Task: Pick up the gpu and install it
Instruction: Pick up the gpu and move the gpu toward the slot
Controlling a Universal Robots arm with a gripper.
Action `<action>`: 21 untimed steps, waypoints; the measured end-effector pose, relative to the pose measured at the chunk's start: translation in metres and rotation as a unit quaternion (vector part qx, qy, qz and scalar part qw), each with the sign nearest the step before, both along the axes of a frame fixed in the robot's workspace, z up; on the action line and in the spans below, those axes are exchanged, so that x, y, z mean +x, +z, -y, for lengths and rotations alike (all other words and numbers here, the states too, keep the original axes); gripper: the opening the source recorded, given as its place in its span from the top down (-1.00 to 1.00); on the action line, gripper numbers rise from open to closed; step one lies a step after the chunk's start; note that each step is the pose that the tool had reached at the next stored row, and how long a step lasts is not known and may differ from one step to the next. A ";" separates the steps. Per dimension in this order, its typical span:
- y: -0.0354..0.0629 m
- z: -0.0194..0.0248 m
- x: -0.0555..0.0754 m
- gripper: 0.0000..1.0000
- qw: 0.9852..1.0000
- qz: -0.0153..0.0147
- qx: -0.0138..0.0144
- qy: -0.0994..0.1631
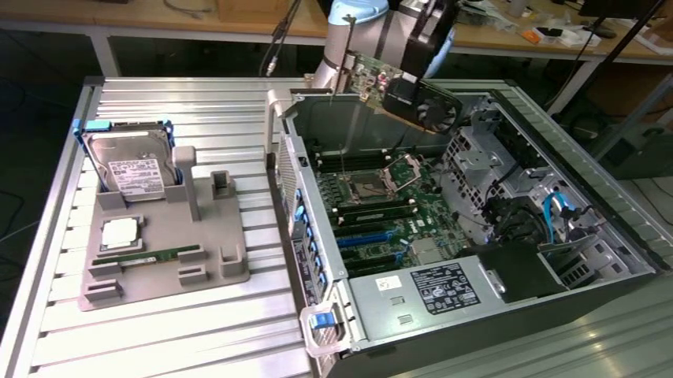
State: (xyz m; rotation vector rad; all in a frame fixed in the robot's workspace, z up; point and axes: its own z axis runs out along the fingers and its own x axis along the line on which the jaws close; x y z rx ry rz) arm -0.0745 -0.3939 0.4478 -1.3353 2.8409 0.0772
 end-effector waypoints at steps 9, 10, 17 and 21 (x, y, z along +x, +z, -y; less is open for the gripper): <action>0.0000 0.0000 0.000 0.47 0.996 0.000 -0.001 0.084; 0.0000 0.0000 0.000 0.47 0.996 0.000 -0.001 0.091; 0.0000 0.0000 0.000 0.47 0.990 0.000 -0.001 0.138; 0.0000 0.0000 0.000 0.47 0.987 0.000 -0.001 0.162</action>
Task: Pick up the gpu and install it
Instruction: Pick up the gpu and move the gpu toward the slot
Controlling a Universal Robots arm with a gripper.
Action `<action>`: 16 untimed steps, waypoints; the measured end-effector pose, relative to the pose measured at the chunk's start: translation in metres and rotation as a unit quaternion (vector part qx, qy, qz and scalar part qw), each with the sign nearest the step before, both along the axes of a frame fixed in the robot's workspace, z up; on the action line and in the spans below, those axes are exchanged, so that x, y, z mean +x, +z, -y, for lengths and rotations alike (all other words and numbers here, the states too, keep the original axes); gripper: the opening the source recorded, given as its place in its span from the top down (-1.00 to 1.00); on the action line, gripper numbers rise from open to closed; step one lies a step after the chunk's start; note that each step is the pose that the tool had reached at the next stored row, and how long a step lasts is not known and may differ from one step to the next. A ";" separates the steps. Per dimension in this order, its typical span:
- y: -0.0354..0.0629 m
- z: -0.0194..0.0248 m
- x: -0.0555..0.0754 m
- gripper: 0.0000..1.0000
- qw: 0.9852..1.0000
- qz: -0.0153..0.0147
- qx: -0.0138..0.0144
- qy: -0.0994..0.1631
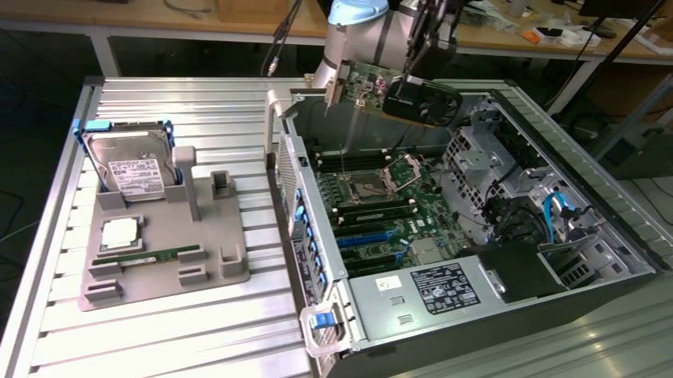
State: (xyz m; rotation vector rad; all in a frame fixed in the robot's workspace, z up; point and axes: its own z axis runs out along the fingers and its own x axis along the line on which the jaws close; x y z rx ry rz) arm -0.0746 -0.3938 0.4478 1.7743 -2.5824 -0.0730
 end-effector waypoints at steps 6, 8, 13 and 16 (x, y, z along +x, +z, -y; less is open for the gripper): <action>0.0000 0.0000 0.000 0.47 0.999 0.000 0.000 0.050; 0.0000 0.0000 0.000 0.47 0.998 0.000 0.000 0.067; 0.0000 0.0000 0.000 0.47 0.995 0.000 0.000 0.098; 0.0000 0.0000 0.000 0.47 0.993 0.000 0.000 0.119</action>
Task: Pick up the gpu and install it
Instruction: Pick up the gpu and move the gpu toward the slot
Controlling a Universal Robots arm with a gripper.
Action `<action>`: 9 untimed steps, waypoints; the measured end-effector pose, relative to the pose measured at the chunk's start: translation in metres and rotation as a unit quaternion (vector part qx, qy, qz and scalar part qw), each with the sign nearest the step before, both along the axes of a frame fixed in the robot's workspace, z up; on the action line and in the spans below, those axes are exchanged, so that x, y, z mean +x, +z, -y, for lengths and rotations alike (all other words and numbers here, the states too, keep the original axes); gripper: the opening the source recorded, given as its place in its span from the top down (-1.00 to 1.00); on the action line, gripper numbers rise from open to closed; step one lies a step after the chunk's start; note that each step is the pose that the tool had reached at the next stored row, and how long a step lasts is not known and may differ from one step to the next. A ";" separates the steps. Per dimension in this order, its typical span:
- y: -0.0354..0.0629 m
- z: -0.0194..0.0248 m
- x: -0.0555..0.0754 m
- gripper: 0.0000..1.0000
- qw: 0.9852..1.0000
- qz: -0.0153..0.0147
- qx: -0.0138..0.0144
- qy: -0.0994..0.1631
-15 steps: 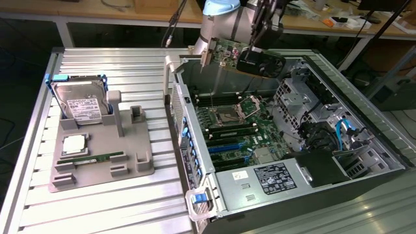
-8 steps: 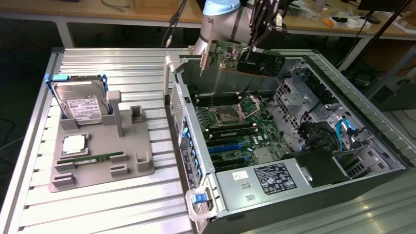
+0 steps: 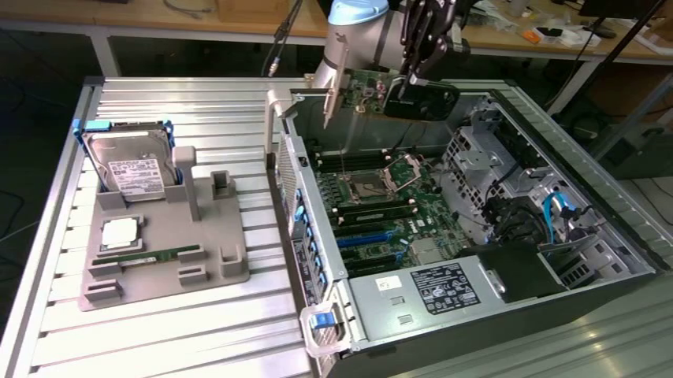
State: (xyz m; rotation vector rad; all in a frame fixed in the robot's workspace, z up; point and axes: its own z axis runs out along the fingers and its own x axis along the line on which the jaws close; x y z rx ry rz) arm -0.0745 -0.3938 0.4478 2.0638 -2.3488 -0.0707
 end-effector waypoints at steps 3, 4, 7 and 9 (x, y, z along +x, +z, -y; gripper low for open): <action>0.0000 0.0000 0.000 0.47 1.000 0.000 0.000 0.017; 0.0000 0.0000 0.000 0.47 1.000 0.000 0.000 0.023; 0.0000 0.0000 0.000 0.47 0.999 0.000 -0.001 0.042; 0.0000 0.0000 0.000 0.47 0.999 0.000 -0.001 0.055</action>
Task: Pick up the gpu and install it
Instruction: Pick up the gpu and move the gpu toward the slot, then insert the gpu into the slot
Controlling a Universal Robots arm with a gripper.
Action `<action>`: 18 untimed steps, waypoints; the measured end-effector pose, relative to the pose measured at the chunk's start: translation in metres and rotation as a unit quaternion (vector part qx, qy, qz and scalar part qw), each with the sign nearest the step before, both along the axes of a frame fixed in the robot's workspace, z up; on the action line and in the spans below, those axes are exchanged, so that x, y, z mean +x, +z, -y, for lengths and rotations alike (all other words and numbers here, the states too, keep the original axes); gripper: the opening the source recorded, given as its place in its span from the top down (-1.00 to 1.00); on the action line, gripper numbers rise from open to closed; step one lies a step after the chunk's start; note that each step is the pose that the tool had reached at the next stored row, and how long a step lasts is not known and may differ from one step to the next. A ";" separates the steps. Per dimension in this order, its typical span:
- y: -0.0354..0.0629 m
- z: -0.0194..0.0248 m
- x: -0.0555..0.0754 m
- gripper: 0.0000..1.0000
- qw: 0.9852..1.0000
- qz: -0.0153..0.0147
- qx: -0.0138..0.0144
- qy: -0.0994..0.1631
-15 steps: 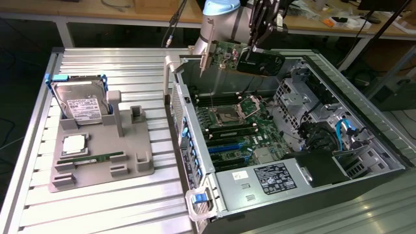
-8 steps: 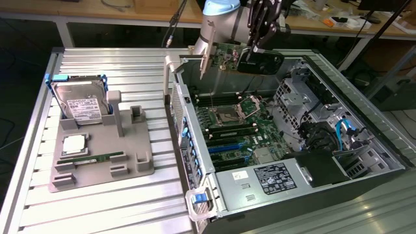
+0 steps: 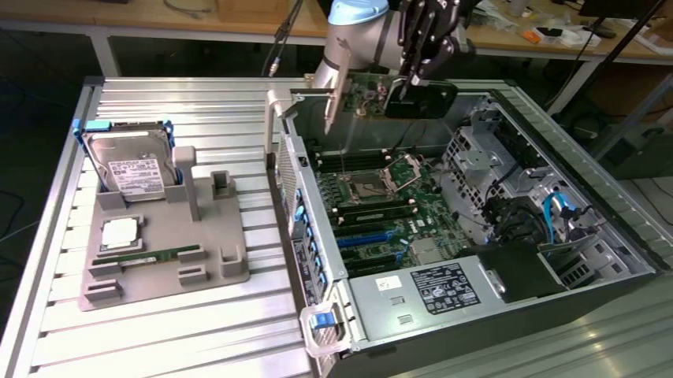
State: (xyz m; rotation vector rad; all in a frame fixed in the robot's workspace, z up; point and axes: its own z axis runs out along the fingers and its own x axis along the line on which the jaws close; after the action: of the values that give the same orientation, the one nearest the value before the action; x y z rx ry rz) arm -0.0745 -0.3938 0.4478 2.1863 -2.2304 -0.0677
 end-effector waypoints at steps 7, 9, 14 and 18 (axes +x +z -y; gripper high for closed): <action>0.0000 0.0000 0.000 0.47 0.999 0.000 0.000 0.033; 0.0000 0.0000 0.000 0.47 0.999 0.000 0.000 0.033; 0.0000 0.0000 0.000 0.47 0.999 0.000 0.000 0.033; -0.0002 0.0000 0.000 0.47 0.999 0.000 0.000 0.033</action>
State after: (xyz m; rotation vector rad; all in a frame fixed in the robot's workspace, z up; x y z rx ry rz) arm -0.0745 -0.3938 0.4476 2.2582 -2.1548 -0.0668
